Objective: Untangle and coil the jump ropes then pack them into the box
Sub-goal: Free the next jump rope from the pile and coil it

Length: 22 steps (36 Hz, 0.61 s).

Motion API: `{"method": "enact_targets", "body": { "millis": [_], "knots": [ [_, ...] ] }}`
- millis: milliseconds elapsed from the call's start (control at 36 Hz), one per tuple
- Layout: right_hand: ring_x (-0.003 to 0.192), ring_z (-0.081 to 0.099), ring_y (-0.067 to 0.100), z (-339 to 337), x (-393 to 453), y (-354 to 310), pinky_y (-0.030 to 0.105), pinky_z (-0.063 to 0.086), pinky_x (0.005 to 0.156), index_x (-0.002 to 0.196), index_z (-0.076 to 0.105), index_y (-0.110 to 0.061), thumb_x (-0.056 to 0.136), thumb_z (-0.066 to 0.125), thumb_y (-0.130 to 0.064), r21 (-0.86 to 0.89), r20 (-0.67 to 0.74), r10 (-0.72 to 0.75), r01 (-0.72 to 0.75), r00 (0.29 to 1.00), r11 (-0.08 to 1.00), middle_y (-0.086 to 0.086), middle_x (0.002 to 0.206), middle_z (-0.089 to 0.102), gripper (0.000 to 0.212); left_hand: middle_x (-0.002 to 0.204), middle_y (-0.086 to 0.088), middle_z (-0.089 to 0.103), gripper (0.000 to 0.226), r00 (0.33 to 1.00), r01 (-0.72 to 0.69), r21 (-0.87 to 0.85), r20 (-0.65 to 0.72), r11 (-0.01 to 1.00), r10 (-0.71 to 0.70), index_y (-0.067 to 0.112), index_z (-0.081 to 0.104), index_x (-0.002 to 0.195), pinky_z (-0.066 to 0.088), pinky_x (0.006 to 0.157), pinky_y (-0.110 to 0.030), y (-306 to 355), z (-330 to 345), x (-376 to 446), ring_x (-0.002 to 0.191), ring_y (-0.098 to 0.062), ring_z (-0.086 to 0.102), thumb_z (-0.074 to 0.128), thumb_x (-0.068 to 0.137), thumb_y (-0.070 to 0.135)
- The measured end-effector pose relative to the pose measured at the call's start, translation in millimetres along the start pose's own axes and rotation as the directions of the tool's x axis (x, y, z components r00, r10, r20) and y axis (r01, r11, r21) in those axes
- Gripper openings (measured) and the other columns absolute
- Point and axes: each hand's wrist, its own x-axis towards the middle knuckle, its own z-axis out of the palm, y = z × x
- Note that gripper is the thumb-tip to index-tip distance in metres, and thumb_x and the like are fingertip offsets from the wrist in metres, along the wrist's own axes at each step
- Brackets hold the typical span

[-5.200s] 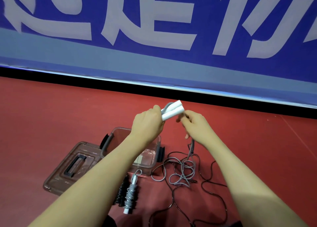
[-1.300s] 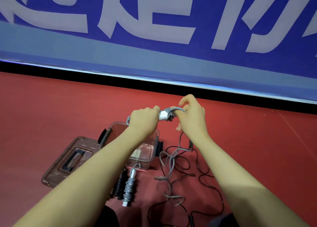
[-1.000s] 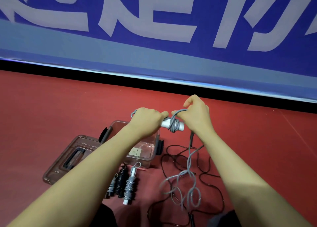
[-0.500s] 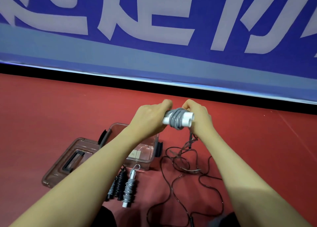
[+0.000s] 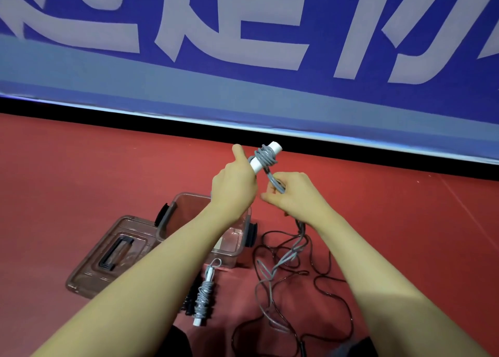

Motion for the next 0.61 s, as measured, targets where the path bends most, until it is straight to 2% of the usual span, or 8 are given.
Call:
{"method": "enact_targets", "body": {
  "millis": [111, 167, 250, 333, 389, 472, 528, 611],
  "knots": [
    [0.053, 0.043, 0.019, 0, -3, -3, 0.042, 0.048, 0.058, 0.066, 0.059, -0.012, 0.073, 0.058, -0.008, -0.028, 0.015, -0.081, 0.081, 0.997, 0.996, -0.003, 0.052, 0.049, 0.008, 0.083, -0.012, 0.054, 0.025, 0.998, 0.047, 0.08, 0.04, 0.996, -0.051, 0.006, 0.032, 0.11, 0.036, 0.059, -0.037, -6, 2, 1, 0.069, -0.034, 0.049, 0.046, 0.089, 0.004],
    [0.056, 0.044, 0.017, -2, -5, -7, 0.038, 0.044, 0.058, 0.073, 0.066, -0.015, 0.072, 0.057, -0.006, -0.065, 0.014, -0.106, 0.107, 0.994, 0.992, -0.006, 0.054, 0.052, 0.013, 0.083, -0.011, 0.053, 0.027, 0.996, 0.054, 0.135, 0.062, 0.989, -0.062, 0.005, 0.033, 0.113, 0.036, 0.059, -0.036, -9, 1, 1, 0.069, -0.033, 0.047, 0.046, 0.09, 0.004],
    [0.067, 0.049, 0.026, -7, -7, -10, 0.033, 0.035, 0.06, 0.088, 0.07, -0.015, 0.079, 0.057, -0.01, -0.263, 0.02, -0.193, 0.191, 0.981, 0.946, -0.001, 0.065, 0.06, 0.017, 0.095, -0.015, 0.06, 0.026, 0.994, 0.011, 0.266, 0.103, 0.964, -0.04, 0.004, 0.036, 0.115, 0.035, 0.061, -0.036, -12, 0, -1, 0.075, -0.035, 0.053, 0.045, 0.09, 0.004],
    [0.069, 0.062, 0.03, -6, -7, -7, 0.029, 0.037, 0.055, 0.093, 0.072, -0.019, 0.083, 0.05, -0.017, -0.539, -0.136, -0.411, 0.281, 0.901, 0.794, 0.0, 0.08, 0.068, 0.024, 0.102, -0.014, 0.06, 0.022, 0.983, -0.07, 0.395, 0.184, 0.916, -0.004, 0.005, 0.048, 0.114, 0.034, 0.063, -0.034, -14, -2, 0, 0.081, -0.034, 0.056, 0.044, 0.092, 0.007],
    [0.058, 0.064, 0.028, -4, -8, -9, 0.029, 0.043, 0.047, 0.09, 0.072, -0.019, 0.079, 0.051, -0.018, -0.523, -0.293, -0.471, 0.273, 0.832, 0.808, 0.0, 0.075, 0.067, 0.024, 0.1, -0.012, 0.06, 0.02, 0.973, -0.132, 0.439, 0.23, 0.888, 0.031, 0.008, 0.055, 0.109, 0.035, 0.063, -0.033, -15, -1, 0, 0.074, -0.031, 0.05, 0.044, 0.092, 0.01],
    [0.075, 0.063, 0.034, -4, -5, -11, 0.043, 0.053, 0.063, 0.101, 0.067, -0.018, 0.085, 0.059, -0.012, -0.251, -0.365, -0.244, 0.158, 0.899, 0.955, 0.005, 0.085, 0.068, 0.019, 0.1, -0.011, 0.061, 0.018, 0.963, -0.211, 0.462, 0.251, 0.861, 0.101, 0.011, 0.058, 0.106, 0.034, 0.063, -0.032, -14, 1, 0, 0.079, -0.033, 0.057, 0.045, 0.093, 0.016],
    [0.062, 0.054, 0.029, -5, 0, -9, 0.039, 0.051, 0.059, 0.09, 0.063, -0.021, 0.085, 0.064, -0.019, -0.043, -0.358, -0.071, 0.06, 0.931, 0.997, 0.002, 0.066, 0.058, 0.006, 0.1, -0.01, 0.062, 0.018, 0.952, -0.27, 0.49, 0.267, 0.829, 0.152, 0.012, 0.056, 0.105, 0.033, 0.062, -0.032, -12, 1, -1, 0.086, -0.033, 0.061, 0.044, 0.093, 0.015],
    [0.054, 0.043, 0.021, -6, 4, -8, 0.029, 0.034, 0.051, 0.071, 0.052, -0.021, 0.079, 0.072, -0.033, 0.002, -0.344, 0.044, -0.046, 0.938, 0.999, -0.006, 0.055, 0.048, 0.025, 0.099, -0.008, 0.062, 0.018, 0.926, -0.358, 0.543, 0.31, 0.76, 0.214, 0.012, 0.054, 0.106, 0.031, 0.061, -0.032, -10, 1, -1, 0.086, -0.032, 0.061, 0.043, 0.091, 0.012]
  ]
}}
